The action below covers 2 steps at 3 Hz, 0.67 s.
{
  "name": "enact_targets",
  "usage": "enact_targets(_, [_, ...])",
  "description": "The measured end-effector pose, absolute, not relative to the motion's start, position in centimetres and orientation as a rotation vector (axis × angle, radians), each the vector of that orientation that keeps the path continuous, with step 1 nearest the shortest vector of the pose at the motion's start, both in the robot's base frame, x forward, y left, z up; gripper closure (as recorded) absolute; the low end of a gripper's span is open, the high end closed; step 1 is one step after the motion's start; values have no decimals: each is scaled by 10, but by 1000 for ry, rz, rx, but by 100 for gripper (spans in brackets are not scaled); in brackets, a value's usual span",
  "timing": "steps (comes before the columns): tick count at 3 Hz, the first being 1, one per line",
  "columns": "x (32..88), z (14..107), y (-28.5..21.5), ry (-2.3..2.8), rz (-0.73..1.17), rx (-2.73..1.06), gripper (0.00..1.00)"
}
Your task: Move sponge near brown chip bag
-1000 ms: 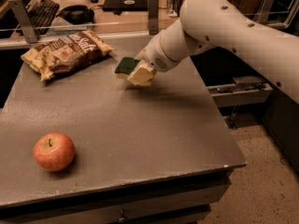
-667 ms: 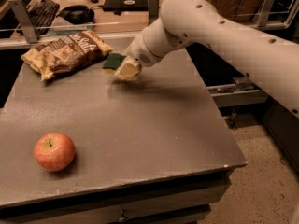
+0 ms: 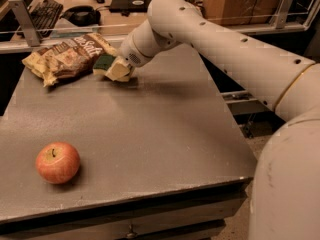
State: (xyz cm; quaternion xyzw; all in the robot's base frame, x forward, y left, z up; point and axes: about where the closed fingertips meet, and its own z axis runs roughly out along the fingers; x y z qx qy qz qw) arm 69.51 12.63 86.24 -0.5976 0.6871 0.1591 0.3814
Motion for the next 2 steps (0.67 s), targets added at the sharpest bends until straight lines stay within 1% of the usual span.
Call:
enact_targets(1, [712, 853, 142, 1770, 448, -1503, 51])
enact_targets(2, [717, 851, 148, 1771, 464, -1495, 28])
